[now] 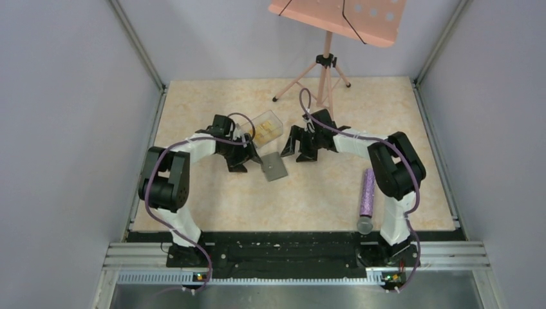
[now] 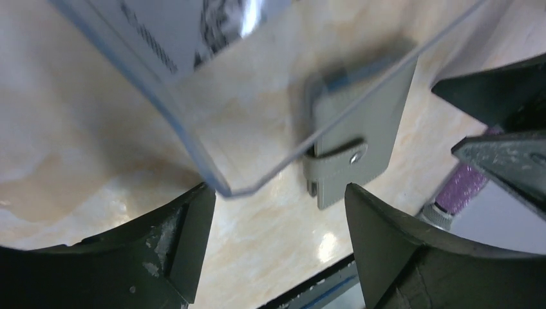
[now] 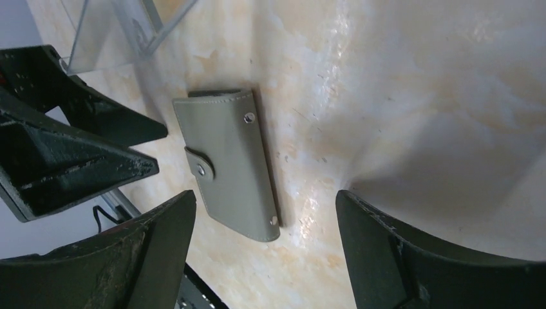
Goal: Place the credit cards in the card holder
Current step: Open the card holder at the center of the board.
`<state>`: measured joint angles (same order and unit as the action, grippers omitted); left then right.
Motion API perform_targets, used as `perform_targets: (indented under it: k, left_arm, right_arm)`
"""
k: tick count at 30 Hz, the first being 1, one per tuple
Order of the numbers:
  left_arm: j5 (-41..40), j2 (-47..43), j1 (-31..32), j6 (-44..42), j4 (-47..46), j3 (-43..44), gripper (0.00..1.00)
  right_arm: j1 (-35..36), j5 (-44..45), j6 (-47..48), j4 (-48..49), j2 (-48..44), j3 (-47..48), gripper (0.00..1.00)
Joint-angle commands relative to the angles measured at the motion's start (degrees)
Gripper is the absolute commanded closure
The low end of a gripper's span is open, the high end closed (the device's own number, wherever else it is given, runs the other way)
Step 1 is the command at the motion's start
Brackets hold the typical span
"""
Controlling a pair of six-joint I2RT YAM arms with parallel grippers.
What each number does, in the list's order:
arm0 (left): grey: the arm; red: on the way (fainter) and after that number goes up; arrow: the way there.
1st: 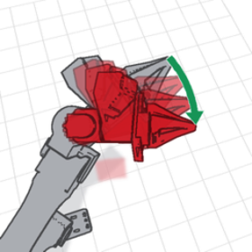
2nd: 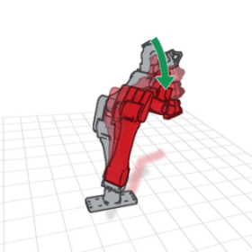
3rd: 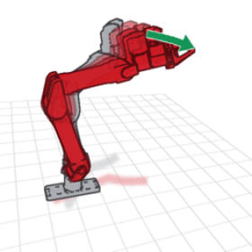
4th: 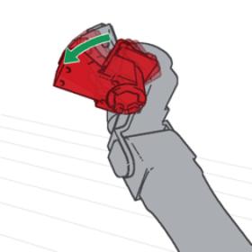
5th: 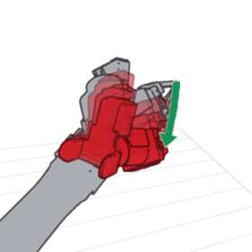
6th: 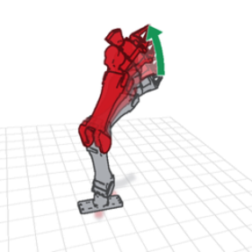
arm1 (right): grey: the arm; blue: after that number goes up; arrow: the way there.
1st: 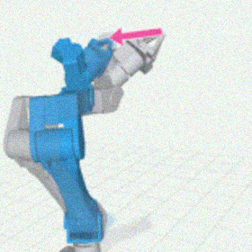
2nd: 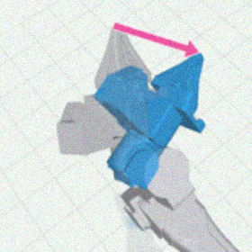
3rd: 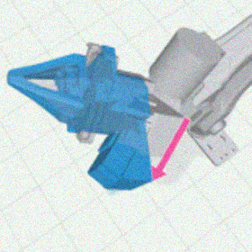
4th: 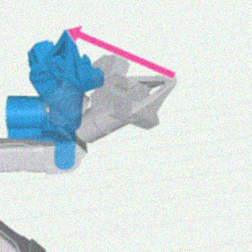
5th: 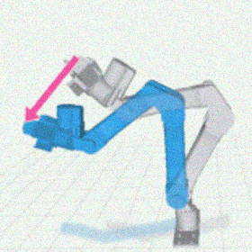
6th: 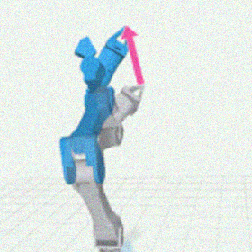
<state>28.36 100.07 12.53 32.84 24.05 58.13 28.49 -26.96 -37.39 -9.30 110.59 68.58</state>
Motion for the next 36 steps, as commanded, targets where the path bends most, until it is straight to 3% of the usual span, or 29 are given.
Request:
perform_targets:
  k: [1,8,11,14,24,32,36]
  left_arm:
    - [-8.86,3.9,-0.14,-1.46,3.0,7.68,0.21]
    - [-15.38,11.61,-0.19,-0.44,9.83,19.7,0.23]
    - [-14.36,12.73,-0.23,-0.38,10.84,21.11,0.23]
    - [-13.53,10.92,-0.21,0.2,10.42,18.13,0.23]
    - [2.28,2.32,0.1,7.47,-2.11,0.25,0.29]
    - [7.96,6.59,1.94,11.91,-8.76,-1.6,0.34]
    - [9.17,8.29,2.66,13.03,-10.75,-2.0,0.39]
  right_arm:
    - [0.92,-2.47,-1.56,2.48,2.46,3.76,0.21]
    - [1.48,-2.99,-1.88,1.46,3.14,3.96,0.21]
    - [1.59,-3.51,-2.19,1.14,3.35,3.8,0.22]
    - [1.74,-4.16,-2.74,1.34,3.72,3.56,0.23]
    - [2.57,-6.79,-6.07,3.61,6.48,1.79,0.32]
    - [3.1,-10.03,-9.1,8.05,8.63,0.13,0.36]
    - [3.28,-13.28,-12.35,14.93,9.85,-1.32,0.4]
